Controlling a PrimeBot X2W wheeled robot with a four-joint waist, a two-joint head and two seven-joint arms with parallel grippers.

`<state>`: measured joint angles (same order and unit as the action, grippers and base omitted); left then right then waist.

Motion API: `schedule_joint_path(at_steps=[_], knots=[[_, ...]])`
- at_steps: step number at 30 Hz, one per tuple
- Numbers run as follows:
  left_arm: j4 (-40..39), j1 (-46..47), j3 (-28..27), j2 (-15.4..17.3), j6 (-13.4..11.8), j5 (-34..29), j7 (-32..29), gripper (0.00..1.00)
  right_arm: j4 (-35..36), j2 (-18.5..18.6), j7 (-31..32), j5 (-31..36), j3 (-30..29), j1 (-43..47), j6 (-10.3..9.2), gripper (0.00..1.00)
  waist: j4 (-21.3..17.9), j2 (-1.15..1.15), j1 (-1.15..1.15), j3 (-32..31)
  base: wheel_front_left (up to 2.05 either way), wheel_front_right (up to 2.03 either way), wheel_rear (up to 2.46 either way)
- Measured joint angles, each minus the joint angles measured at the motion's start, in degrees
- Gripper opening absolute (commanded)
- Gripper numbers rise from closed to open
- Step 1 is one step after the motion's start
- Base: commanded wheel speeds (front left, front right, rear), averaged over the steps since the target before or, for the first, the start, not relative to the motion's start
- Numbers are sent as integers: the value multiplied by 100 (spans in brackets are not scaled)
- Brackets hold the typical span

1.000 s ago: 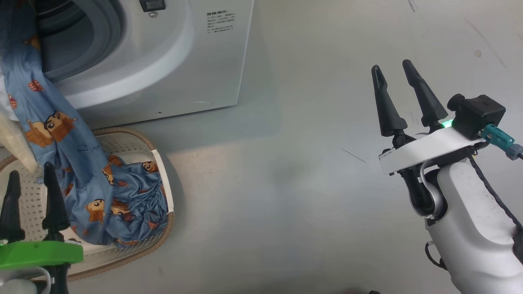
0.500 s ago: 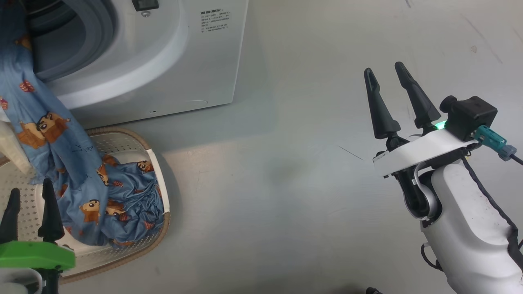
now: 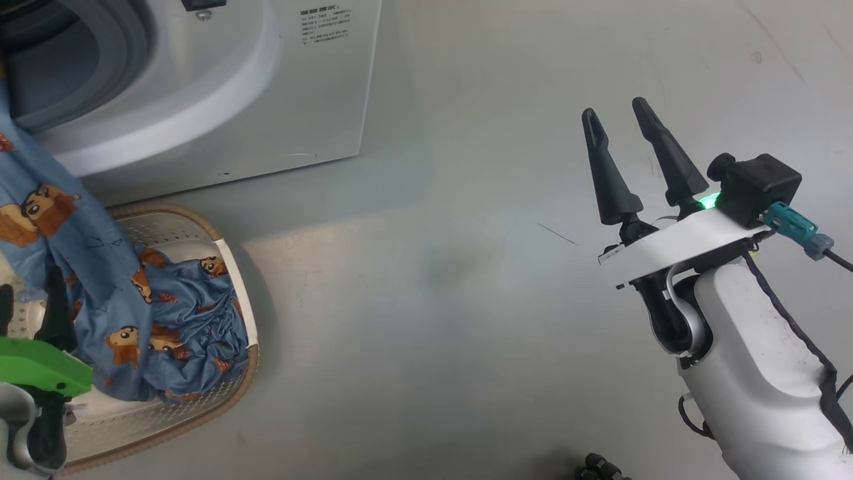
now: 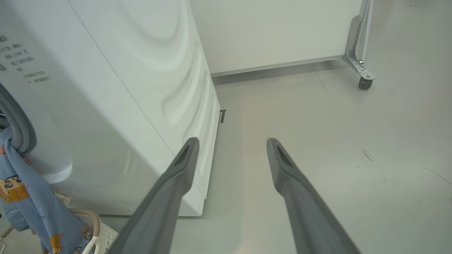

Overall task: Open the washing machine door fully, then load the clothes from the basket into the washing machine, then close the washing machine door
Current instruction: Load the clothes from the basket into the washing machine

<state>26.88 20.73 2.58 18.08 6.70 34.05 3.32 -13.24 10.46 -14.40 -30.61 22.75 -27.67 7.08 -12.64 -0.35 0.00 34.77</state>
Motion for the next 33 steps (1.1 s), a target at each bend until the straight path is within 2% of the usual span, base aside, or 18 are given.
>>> schedule_joint_path(at_steps=[20,28,33], knots=[[879,1183,571,364,30,212,-580,100,79,-11,0,0,-57,-197,0,100,-217,0,0,474,0,0,0],[1201,1560,669,417,30,325,-631,100,85,-12,0,32,-69,-208,0,100,-260,0,0,622,0,0,0],[1278,1763,694,466,30,321,-430,100,85,-12,0,38,-83,-208,0,100,-266,0,0,661,0,0,0]])
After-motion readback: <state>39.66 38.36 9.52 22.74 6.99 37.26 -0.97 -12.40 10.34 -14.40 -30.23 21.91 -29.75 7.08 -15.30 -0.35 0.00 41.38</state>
